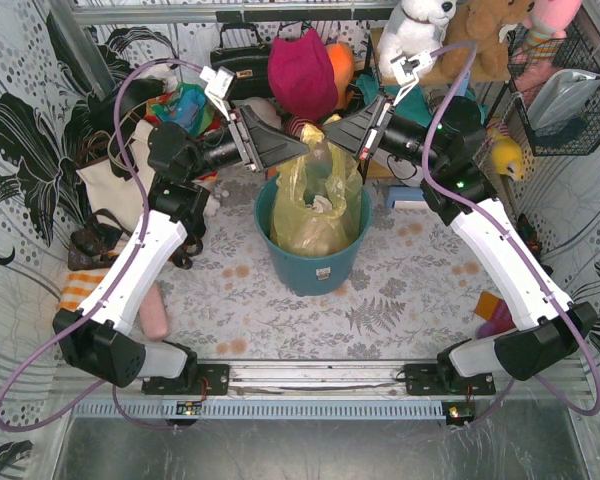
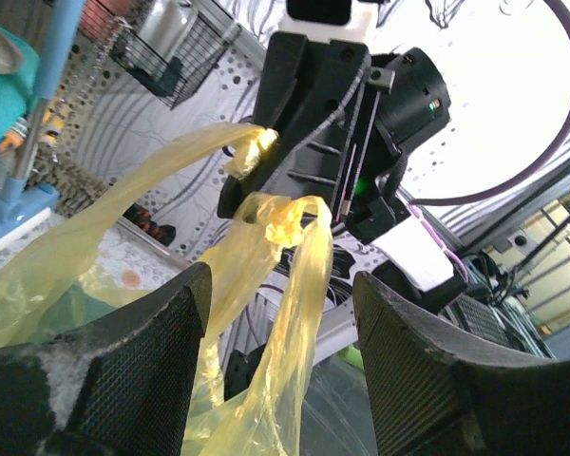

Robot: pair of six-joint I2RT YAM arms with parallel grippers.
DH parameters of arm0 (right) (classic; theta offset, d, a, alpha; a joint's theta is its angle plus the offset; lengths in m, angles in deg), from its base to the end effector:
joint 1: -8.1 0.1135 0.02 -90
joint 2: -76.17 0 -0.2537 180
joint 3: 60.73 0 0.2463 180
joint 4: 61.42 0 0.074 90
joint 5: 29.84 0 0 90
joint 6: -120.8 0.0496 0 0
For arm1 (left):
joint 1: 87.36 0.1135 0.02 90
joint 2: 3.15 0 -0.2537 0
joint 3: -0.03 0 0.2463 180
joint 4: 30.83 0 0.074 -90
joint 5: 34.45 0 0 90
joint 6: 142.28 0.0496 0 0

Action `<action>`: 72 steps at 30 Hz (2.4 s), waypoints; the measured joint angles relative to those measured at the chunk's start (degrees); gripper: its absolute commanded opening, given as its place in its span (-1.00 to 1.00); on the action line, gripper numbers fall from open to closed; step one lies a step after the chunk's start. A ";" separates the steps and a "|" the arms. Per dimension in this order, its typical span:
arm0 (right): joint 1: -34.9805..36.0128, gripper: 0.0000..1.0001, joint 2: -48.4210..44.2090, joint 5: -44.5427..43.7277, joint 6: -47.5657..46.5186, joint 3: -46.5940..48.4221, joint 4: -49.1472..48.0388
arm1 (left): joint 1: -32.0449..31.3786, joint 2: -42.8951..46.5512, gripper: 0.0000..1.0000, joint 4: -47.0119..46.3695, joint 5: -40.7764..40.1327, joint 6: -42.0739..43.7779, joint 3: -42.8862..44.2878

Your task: Tie the trash bag

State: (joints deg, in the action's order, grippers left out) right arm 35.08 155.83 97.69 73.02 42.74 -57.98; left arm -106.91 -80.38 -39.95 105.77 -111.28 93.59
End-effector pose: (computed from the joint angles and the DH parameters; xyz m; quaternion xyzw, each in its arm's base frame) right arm 0.2590 0.1658 0.5020 -0.1901 0.5708 0.5926 0.5356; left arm 0.2660 -0.1349 0.4756 0.1745 0.5762 -0.6601 0.4492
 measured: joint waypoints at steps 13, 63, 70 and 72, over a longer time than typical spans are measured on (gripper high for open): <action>0.00 -1.00 -1.55 -0.46 0.37 -0.42 -0.68 | -1.42 4.22 0.37 19.82 0.37 14.05 3.80; 0.00 -0.98 -3.98 -1.97 -1.11 -2.34 0.79 | -1.40 9.25 0.40 63.63 -13.22 39.50 20.41; 0.00 -0.98 -3.98 -1.97 -1.11 -2.34 0.79 | -1.40 10.51 0.41 68.02 -17.88 39.82 21.70; 0.00 -0.98 -3.98 -1.97 -1.11 -2.34 0.79 | -1.40 10.64 0.41 68.91 -18.36 40.06 21.79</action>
State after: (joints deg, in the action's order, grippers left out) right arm 35.08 151.85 95.73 71.90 40.40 -57.19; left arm -108.31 -69.74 28.96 87.41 -71.22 115.38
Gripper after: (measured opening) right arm 0.011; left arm 0.703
